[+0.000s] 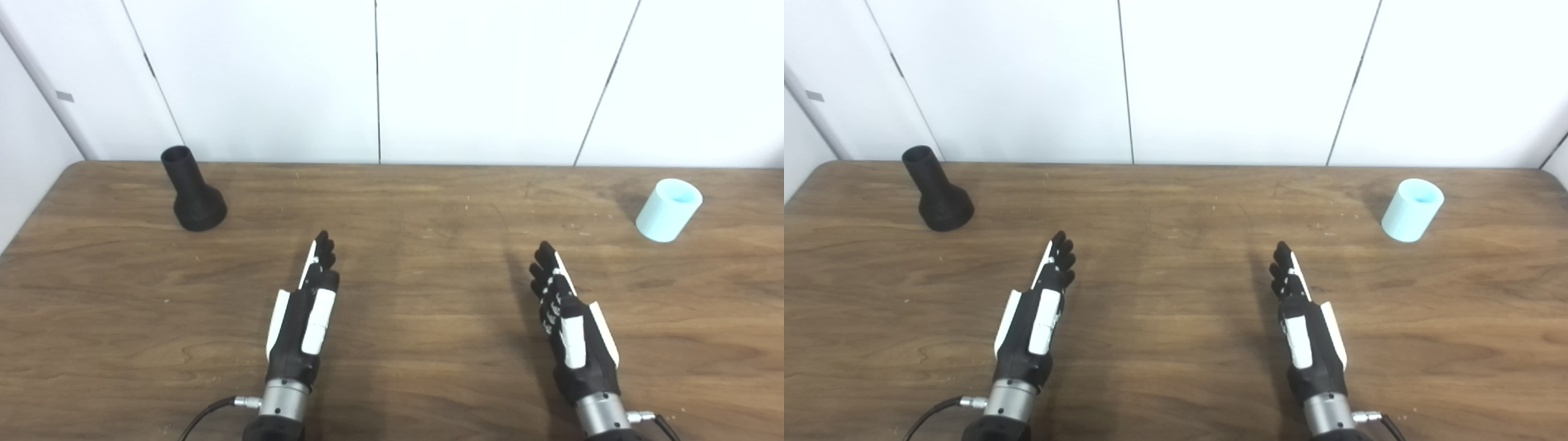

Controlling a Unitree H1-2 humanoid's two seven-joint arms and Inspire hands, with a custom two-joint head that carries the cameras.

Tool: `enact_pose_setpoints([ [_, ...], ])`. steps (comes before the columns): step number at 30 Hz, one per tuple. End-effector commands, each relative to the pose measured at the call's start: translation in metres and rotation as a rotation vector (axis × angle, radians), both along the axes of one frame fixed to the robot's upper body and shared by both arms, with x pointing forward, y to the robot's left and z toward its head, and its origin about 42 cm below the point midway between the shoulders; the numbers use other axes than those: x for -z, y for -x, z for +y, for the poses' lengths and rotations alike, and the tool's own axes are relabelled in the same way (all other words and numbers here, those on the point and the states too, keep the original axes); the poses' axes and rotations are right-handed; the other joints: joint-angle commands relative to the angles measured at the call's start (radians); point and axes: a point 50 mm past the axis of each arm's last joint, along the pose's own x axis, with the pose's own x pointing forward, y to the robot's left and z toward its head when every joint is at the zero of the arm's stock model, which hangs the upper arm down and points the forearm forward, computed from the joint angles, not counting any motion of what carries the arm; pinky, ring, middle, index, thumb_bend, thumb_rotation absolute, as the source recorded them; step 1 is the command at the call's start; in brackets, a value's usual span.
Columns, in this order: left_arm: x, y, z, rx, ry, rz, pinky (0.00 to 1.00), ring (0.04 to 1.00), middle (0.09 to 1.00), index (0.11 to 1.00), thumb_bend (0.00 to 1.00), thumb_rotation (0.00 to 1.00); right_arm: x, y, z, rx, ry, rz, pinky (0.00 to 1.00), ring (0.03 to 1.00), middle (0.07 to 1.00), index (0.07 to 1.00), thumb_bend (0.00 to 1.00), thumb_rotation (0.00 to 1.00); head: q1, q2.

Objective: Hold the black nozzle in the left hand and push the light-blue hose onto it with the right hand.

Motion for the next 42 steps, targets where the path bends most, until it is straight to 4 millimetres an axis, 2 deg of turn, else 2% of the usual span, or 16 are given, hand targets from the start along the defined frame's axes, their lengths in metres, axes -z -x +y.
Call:
enact_pose_setpoints([
  [1,-0.004,0.005,0.003,-0.005,-0.019,-0.046,1.00,1.000,1.000,1.000,0.74,1.00,-0.014,-0.002,0.003,-0.009,-0.009,-0.071,1.00,1.000,1.000,1.000,0.77,1.00,0.004,-0.004],
  [8,0.001,0.007,-0.001,-0.006,-0.021,-0.044,1.00,1.000,1.000,1.000,0.74,1.00,-0.008,0.000,-0.001,-0.011,-0.009,-0.064,1.00,1.000,1.000,1.000,0.77,1.00,0.040,-0.050],
  [10,0.004,0.008,-0.003,-0.007,-0.022,-0.043,1.00,1.000,1.000,1.000,0.74,1.00,-0.003,0.002,-0.005,-0.010,-0.009,-0.060,1.00,1.000,1.000,1.000,0.76,1.00,0.082,-0.087],
  [15,0.015,0.009,-0.013,-0.008,-0.019,-0.042,1.00,1.000,1.000,1.000,0.74,1.00,0.008,0.004,-0.015,-0.007,-0.010,-0.053,1.00,1.000,1.000,1.000,0.75,1.00,0.137,-0.147],
  [27,0.031,0.012,-0.016,-0.016,-0.001,-0.040,1.00,1.000,1.000,1.000,0.75,1.00,0.031,0.009,-0.024,0.005,-0.024,-0.038,1.00,1.000,1.000,1.000,0.76,1.00,0.126,-0.235],
  [30,0.031,0.008,-0.009,-0.026,0.002,-0.047,1.00,1.000,1.000,1.000,0.75,1.00,0.034,0.008,-0.023,0.009,-0.022,-0.034,1.00,1.000,1.000,1.000,0.76,1.00,0.120,-0.246],
  [34,0.023,0.002,0.017,-0.087,0.005,-0.094,1.00,1.000,1.000,1.000,0.72,1.00,0.039,0.009,-0.020,0.015,-0.025,-0.028,1.00,1.000,1.000,1.000,0.76,1.00,0.096,-0.264],
  [42,0.010,-0.023,0.078,-0.325,-0.013,-0.234,1.00,1.000,1.000,1.000,0.74,0.86,0.043,0.014,-0.012,0.009,-0.016,-0.031,1.00,1.000,1.000,1.000,0.77,1.00,0.075,-0.268],
])
